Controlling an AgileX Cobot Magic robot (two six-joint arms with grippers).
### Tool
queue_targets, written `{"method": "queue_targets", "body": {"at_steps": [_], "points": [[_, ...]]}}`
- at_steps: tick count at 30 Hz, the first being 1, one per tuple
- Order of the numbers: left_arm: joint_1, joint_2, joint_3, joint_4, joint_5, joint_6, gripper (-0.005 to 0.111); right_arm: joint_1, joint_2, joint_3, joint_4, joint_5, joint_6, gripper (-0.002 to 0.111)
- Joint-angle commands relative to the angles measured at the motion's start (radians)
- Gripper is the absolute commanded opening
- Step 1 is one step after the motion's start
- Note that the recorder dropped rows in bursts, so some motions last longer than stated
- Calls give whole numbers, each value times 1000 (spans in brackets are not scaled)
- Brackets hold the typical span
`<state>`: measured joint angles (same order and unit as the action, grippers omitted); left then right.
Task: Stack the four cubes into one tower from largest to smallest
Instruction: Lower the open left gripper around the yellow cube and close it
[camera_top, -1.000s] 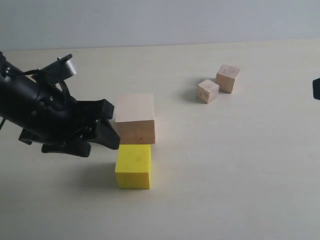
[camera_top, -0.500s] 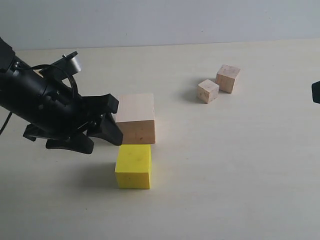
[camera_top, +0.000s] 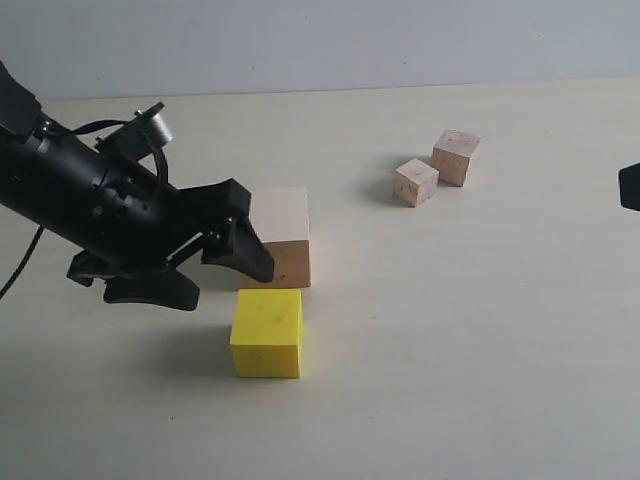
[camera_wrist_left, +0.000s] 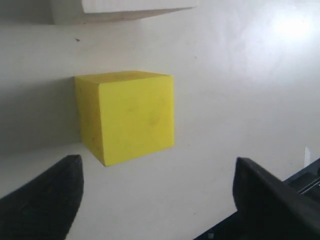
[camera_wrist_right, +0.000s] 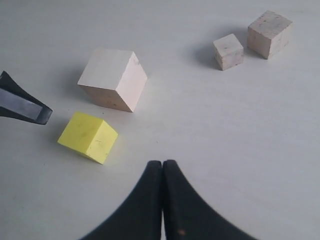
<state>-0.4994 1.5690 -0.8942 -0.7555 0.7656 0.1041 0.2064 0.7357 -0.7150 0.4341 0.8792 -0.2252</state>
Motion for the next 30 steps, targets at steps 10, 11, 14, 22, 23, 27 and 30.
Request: {"method": "queue_targets", "body": {"at_steps": [10, 11, 14, 22, 23, 27, 30], "points": [[-205, 239, -276, 466, 150, -445, 78, -3, -2, 3, 10, 67, -8, 0], [-221, 260, -287, 470, 147, -450, 78, -3, -2, 3, 10, 68, -6, 0], [-223, 301, -321, 483, 150, -465, 78, -3, -2, 3, 10, 71, 1, 0], [-223, 379, -349, 543, 164, -505, 78, -3, -2, 3, 10, 74, -3, 0], [-223, 390, -349, 543, 164, -505, 78, -3, -2, 3, 10, 74, -3, 0], [-223, 398, -349, 541, 164, -505, 56, -3, -2, 3, 10, 74, -3, 0], [-223, 398, -349, 536, 200, -490, 14, -3, -2, 3, 8, 74, -3, 0]]}}
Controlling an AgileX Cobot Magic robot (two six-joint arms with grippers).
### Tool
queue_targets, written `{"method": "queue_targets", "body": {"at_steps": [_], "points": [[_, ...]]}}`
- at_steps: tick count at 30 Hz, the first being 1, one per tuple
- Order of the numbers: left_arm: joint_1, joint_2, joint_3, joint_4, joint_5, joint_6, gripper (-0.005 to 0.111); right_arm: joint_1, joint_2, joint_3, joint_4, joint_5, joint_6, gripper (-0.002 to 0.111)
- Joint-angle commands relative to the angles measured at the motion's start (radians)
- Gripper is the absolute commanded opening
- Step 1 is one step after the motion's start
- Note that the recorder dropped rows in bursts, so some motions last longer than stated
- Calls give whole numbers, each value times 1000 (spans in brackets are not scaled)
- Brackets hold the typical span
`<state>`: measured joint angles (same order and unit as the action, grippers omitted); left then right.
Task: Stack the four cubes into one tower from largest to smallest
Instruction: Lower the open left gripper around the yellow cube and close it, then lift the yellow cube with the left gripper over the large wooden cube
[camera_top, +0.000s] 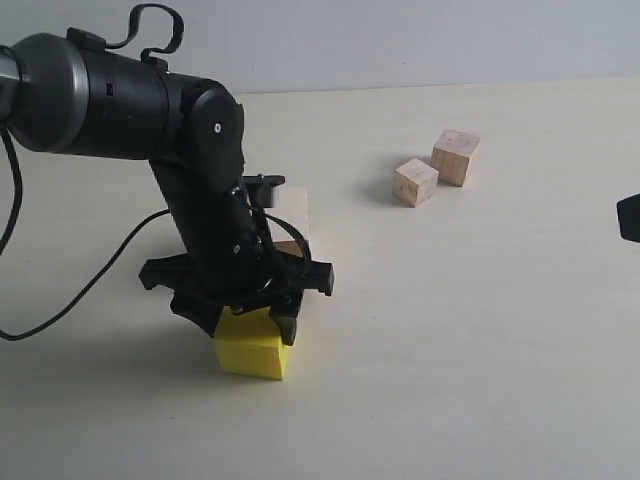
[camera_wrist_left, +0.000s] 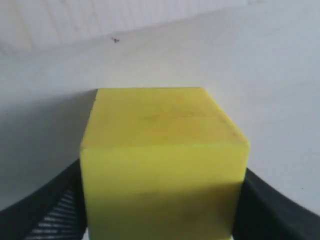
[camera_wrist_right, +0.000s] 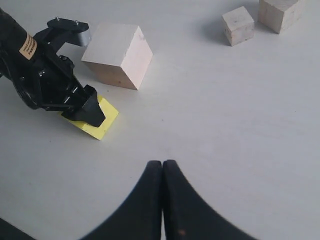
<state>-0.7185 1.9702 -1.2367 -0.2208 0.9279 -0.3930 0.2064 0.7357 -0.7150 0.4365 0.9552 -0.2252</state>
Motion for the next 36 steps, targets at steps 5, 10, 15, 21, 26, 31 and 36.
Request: {"method": "queue_targets", "body": {"at_steps": [5, 10, 15, 21, 26, 31, 36], "points": [[-27, -29, -7, 16, 245, 101, 0, -3, -2, 3, 6, 0, -3, 0], [-61, -122, -7, 35, 270, 104, 0, -3, -2, 3, 4, 1, -11, 0], [-51, -235, -7, 37, 293, 259, 0, -3, -2, 3, 4, 1, -11, 0], [33, -299, -27, 50, 293, 471, 0, -3, -2, 3, 4, 1, -17, 0], [100, -299, -108, 85, 293, 707, 0, -3, -2, 3, 4, -1, -17, 0], [112, -299, -201, 109, 293, 892, 0, -3, -2, 3, 6, -1, -17, 0], [112, -259, -301, 180, 293, 955, 0, -3, -2, 3, 12, -7, -17, 0]]}}
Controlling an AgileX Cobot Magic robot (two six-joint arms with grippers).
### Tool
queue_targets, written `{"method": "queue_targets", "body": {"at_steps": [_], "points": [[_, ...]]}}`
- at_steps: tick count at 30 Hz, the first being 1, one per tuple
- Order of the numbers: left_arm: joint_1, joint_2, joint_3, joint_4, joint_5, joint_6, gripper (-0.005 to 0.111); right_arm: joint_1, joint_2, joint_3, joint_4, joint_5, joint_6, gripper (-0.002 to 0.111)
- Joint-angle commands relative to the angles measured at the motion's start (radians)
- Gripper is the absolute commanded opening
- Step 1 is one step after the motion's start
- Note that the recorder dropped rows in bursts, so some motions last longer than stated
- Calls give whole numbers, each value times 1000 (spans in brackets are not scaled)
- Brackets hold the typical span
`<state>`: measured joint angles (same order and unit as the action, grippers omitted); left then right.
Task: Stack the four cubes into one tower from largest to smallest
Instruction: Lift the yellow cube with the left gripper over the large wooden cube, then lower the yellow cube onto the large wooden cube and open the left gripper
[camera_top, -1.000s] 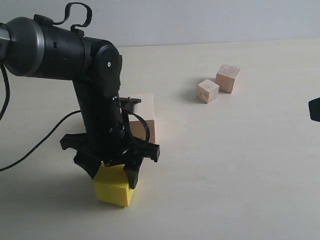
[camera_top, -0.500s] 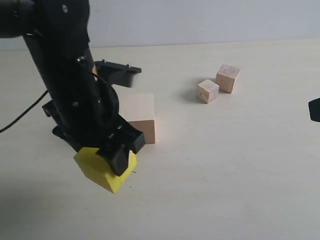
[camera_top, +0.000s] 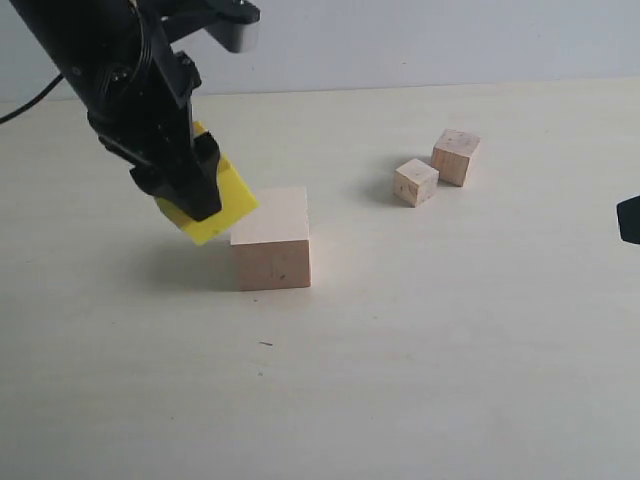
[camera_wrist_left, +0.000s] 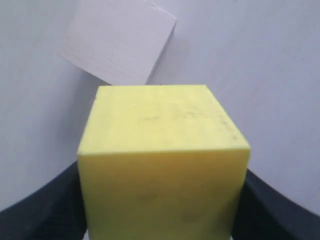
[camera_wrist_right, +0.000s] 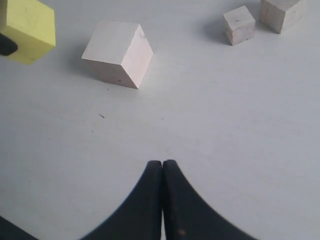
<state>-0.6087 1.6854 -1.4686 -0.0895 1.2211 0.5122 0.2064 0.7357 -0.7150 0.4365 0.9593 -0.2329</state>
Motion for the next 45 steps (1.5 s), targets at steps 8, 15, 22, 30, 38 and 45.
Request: {"method": "queue_targets", "body": {"at_steps": [8, 15, 22, 30, 38, 45], "points": [[2, 132, -156, 69, 0, 350, 0, -3, -2, 3, 12, -5, -5, 0], [2, 212, -246, 69, 0, 453, 0, -3, -2, 3, 12, -5, 0, 0], [2, 283, -297, 71, 0, 451, 0, -3, -2, 3, 12, -8, 0, 0], [0, 347, -297, 71, 0, 447, 0, -3, -2, 3, 12, -8, 0, 0], [-5, 373, -298, 67, 0, 449, 0, -3, -2, 3, 10, -15, -2, 0], [-35, 374, -299, 66, 0, 449, 0, -3, -2, 3, 8, -31, -2, 0]]}}
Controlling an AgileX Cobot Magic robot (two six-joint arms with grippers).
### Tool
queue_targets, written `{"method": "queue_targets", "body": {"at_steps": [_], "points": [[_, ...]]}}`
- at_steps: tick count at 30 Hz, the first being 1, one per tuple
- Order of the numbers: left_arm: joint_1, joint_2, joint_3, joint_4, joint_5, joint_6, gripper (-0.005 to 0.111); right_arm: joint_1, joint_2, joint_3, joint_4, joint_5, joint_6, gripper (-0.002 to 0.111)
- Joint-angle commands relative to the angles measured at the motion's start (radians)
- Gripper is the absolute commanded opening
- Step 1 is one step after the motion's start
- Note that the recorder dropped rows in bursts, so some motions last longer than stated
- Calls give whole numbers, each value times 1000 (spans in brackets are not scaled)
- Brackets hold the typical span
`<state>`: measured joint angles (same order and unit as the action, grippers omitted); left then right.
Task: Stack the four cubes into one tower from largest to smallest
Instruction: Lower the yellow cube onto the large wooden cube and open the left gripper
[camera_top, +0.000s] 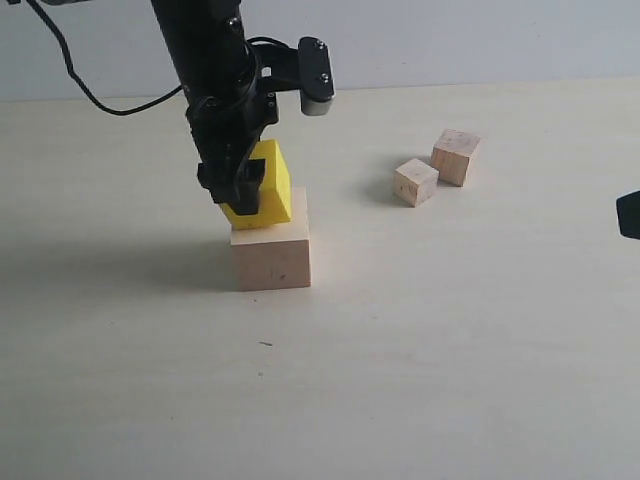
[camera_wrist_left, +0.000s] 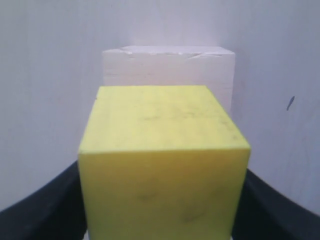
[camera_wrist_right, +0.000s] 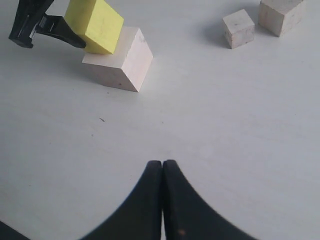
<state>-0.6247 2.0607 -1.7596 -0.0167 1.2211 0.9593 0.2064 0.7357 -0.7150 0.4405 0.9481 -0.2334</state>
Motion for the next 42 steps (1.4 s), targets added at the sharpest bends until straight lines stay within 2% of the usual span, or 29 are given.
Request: {"method": "queue_targets", "body": {"at_steps": [1, 15, 21, 25, 30, 33, 36, 42], "points": [[-19, -2, -8, -7, 0, 2, 0, -3, -2, 3, 4, -20, -2, 0], [-23, -2, -8, 9, 0, -25, 0, -3, -2, 3, 4, -2, -2, 0], [-23, -2, -8, -34, 0, -25, 1, -3, -2, 3, 4, 0, -2, 0], [-23, -2, -8, -34, 0, -25, 17, -3, -2, 3, 4, 0, -2, 0], [-23, -2, -8, -29, 0, -50, 49, -3, -2, 3, 4, 0, -2, 0], [-23, -2, -8, -20, 0, -52, 61, -3, -2, 3, 4, 6, -2, 0], [-23, -2, -8, -18, 0, -56, 65, -3, -2, 3, 4, 8, -2, 0], [-23, -4, -8, -18, 0, -65, 65, -3, -2, 3, 4, 8, -2, 0]]}}
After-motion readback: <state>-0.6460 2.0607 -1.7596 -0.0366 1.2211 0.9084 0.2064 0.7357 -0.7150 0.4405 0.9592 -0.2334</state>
